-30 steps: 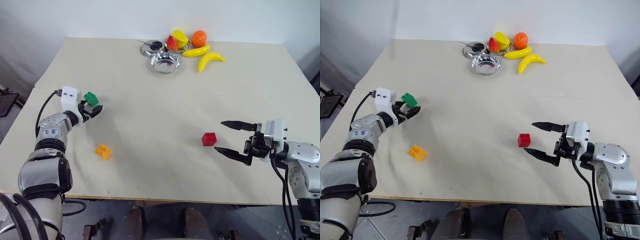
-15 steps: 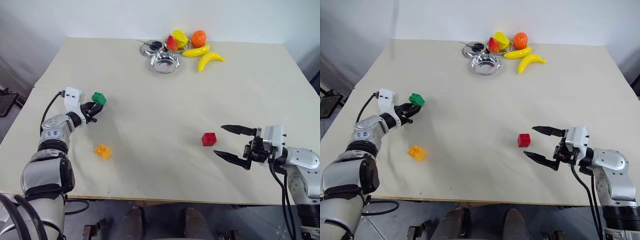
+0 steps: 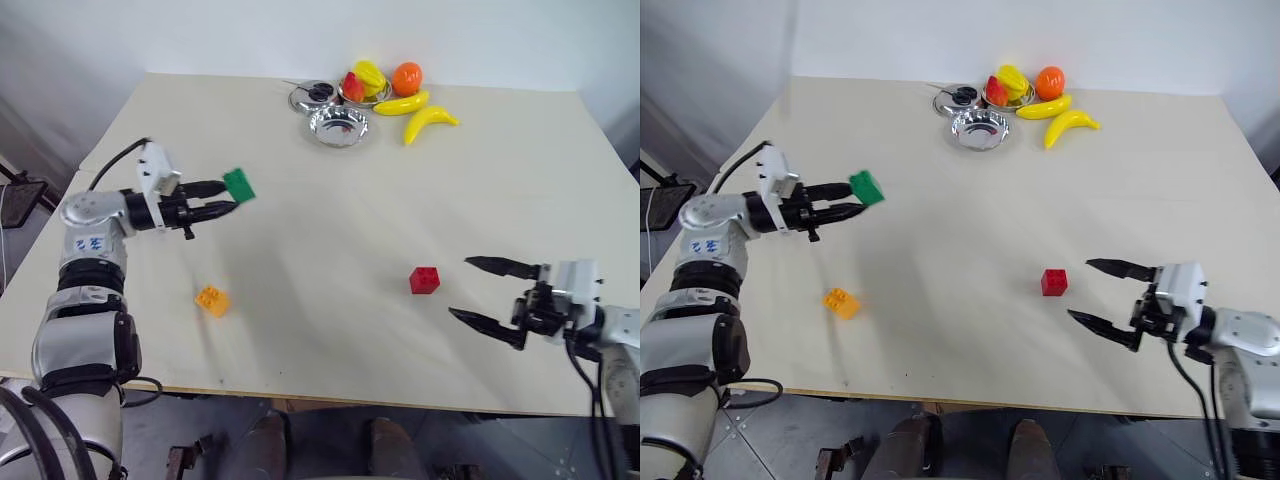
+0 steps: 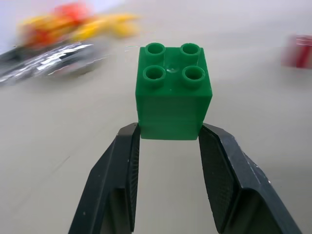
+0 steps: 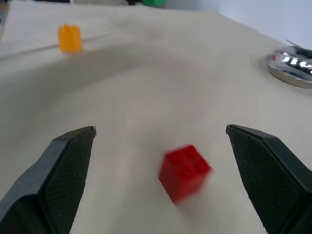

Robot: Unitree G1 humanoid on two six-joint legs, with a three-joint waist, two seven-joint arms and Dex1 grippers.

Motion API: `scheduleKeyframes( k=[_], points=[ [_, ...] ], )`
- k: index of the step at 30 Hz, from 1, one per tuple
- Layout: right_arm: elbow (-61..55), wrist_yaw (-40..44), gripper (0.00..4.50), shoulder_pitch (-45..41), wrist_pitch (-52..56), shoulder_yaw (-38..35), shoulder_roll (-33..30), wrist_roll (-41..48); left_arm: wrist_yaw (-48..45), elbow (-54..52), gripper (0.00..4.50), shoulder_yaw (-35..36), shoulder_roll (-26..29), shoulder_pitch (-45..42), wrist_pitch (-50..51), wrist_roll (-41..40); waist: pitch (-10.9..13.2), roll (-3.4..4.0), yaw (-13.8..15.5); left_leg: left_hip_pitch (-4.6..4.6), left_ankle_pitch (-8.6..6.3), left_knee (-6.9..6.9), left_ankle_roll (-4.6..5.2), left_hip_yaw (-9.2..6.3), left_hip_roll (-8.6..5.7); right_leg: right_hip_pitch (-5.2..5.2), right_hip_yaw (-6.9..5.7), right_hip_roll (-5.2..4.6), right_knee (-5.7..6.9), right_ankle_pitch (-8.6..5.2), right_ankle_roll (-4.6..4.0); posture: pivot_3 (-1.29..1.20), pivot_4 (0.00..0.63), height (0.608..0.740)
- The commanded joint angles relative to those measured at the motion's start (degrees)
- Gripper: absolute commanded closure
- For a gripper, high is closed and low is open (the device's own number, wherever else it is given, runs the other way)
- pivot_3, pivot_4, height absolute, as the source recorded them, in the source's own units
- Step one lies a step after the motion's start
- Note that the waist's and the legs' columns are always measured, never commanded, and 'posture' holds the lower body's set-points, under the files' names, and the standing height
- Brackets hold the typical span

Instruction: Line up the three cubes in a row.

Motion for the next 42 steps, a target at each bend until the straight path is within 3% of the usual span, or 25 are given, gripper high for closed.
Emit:
scheduleKeyframes(
  k=[1,10,21,38,42],
  points=[
    [-1.2,1.0,0.00,1.5,1.1,-4.0,-2.3,1.7,-3.5,-10.1,3.06,-5.8,-3.7,0.6,5.1,0.4,0.0,0.00,0.2,0.00,-0.01,0.04,0.02,0.00,0.00,0.01,0.00,0.00,0.01,0.00,0.00,0.00,0.150,0.740],
    [-1.3,2.4,0.00,6.2,2.8,-10.6,-5.2,2.4,5.8,-27.9,3.06,-18.9,-15.2,4.3,26.7,4.6,0.0,-0.02,0.4,-0.03,-0.07,0.20,0.12,0.00,0.00,0.06,0.05,0.00,-0.02,0.02,0.05,0.00,0.150,0.740],
    [-5.3,1.7,0.00,13.2,3.5,-14.6,-3.7,2.7,15.5,-20.0,3.06,-24.7,-19.0,4.1,20.7,11.5,0.0,-0.04,0.6,-0.03,-0.07,0.24,0.12,-0.01,-0.01,0.06,0.07,-0.01,-0.29,0.03,0.06,0.00,0.150,0.740],
    [-7.0,0.5,0.00,12.3,3.9,-12.3,-2.8,2.3,15.2,-13.7,3.06,-25.5,-19.9,3.7,14.9,12.6,0.0,-0.04,0.8,0.03,-0.07,0.31,0.12,-0.05,-0.03,0.24,0.05,-0.01,-0.35,0.06,0.12,0.00,0.150,0.740],
    [-7.1,0.8,0.00,11.9,4.6,-11.7,-2.8,2.7,13.1,-15.1,1.76,-23.3,-20.1,3.0,14.4,9.8,0.0,-0.04,0.7,0.02,-0.07,0.30,0.12,-0.05,-0.03,0.21,0.05,-0.01,-0.34,0.06,0.12,0.00,0.150,0.740]
  ],
)
